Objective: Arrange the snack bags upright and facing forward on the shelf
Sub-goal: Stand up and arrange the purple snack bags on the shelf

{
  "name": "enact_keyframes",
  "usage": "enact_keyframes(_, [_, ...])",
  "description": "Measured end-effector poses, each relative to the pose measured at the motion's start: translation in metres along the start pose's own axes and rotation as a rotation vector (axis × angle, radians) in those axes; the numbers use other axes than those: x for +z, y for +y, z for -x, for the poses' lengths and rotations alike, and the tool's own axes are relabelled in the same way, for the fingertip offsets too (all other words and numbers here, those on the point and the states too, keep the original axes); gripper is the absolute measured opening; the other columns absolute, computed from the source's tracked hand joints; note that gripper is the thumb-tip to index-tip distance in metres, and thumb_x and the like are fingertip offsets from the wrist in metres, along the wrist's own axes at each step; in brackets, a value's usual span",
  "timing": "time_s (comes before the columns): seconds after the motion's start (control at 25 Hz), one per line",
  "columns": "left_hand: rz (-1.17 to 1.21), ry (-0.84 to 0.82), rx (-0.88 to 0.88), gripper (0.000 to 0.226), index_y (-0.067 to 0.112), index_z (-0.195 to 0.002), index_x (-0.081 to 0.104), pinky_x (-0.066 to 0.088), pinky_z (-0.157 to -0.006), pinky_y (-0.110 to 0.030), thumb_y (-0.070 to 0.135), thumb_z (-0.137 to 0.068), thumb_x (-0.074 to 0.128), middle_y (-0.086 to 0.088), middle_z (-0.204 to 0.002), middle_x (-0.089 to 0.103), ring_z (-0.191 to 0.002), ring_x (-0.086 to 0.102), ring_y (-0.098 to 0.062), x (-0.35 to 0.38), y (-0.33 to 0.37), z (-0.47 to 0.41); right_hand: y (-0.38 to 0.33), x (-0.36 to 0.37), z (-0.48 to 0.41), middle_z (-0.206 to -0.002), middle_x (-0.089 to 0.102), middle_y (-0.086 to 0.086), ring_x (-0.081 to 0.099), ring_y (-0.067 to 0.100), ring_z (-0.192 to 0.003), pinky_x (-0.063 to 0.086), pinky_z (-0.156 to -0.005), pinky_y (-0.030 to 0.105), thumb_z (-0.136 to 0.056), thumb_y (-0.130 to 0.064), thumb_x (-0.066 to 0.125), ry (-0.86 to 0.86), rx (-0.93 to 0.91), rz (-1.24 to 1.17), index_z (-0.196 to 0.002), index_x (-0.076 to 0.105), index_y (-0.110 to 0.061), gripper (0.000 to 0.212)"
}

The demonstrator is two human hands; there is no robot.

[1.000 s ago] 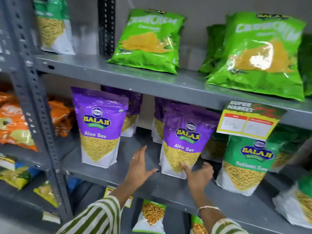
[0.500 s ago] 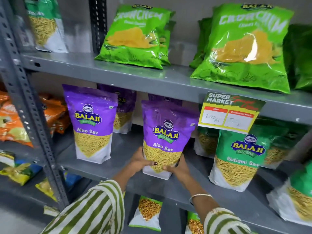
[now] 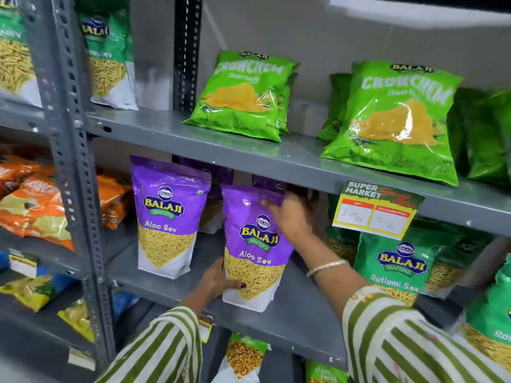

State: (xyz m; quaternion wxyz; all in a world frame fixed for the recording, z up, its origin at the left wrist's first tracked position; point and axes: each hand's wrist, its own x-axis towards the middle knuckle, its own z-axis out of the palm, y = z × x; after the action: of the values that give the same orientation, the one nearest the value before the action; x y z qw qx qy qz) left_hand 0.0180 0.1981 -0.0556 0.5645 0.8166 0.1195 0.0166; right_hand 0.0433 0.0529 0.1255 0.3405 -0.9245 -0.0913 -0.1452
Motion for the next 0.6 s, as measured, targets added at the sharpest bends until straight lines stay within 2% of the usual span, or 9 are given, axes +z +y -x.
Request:
enact_keyframes(0.04, [0.004,-0.005,0.001,0.078,0.005,-0.127,0.044,0.045,-0.099,-0.037,0.013,-0.061,0.086,-0.015,-0.13,0.058,-0.118,0.054,-0.028,-0.001,-0.001,0.0,-0.009,-0.001,-0.008,-0.121,0.062,0.02,0.06,0.035,-0.109,0.047,-0.082,0.035,-0.085,-0.037,0.062,-0.109,-0.062,0.031,-0.128,0.05,-0.008,0.053])
enact_keyframes(0.12, [-0.006,-0.008,0.012,0.078,0.005,-0.127,0.044,0.044,-0.101,-0.037,0.014,-0.062,0.085,-0.015,-0.13,0.058,-0.119,0.054,-0.029,-0.001,-0.002,0.0,-0.021,0.002,-0.016,-0.135,0.055,0.014,0.053,0.032,-0.12,0.044,-0.094,0.034,-0.089,-0.031,0.058,-0.191,-0.139,0.13,-0.134,0.046,-0.015,0.05])
enact_keyframes(0.28, [-0.011,-0.016,0.013,0.078,0.007,-0.13,0.042,0.042,-0.106,-0.042,0.016,-0.064,0.084,-0.014,-0.131,0.057,-0.122,0.052,-0.03,-0.001,-0.003,0.001,-0.032,0.011,-0.023,-0.135,0.052,0.014,0.049,0.033,-0.123,0.044,-0.1,0.038,-0.092,-0.026,0.051,-0.161,-0.156,0.267,-0.127,0.053,-0.017,0.037])
enact_keyframes(0.44, [-0.009,-0.033,0.011,0.076,0.007,-0.13,0.042,0.043,-0.106,-0.042,0.015,-0.065,0.083,-0.015,-0.132,0.057,-0.122,0.052,-0.03,-0.002,-0.003,-0.001,-0.038,0.006,-0.023,-0.133,0.054,0.015,0.05,0.036,-0.122,0.044,-0.102,0.04,-0.091,-0.027,0.051,-0.131,-0.128,0.334,-0.124,0.055,-0.016,0.035])
enact_keyframes(0.52, [-0.034,-0.044,0.011,0.077,0.008,-0.131,0.042,0.041,-0.107,-0.044,0.018,-0.066,0.082,-0.014,-0.133,0.056,-0.123,0.051,-0.03,-0.003,-0.002,-0.002,-0.032,0.003,-0.017,-0.118,0.061,0.017,0.057,0.035,-0.112,0.048,-0.092,0.037,-0.09,-0.033,0.053,-0.103,-0.111,0.235,-0.113,0.06,-0.012,0.032])
enact_keyframes(0.6, [-0.054,-0.055,0.007,0.079,0.01,-0.13,0.042,0.041,-0.108,-0.045,0.019,-0.064,0.083,-0.012,-0.133,0.056,-0.123,0.051,-0.03,-0.004,-0.001,-0.003,-0.014,0.0,-0.001,-0.077,0.061,0.014,0.063,0.032,-0.083,0.045,-0.07,0.035,-0.083,-0.051,0.058,-0.017,-0.003,0.011,-0.082,0.055,-0.009,0.042])
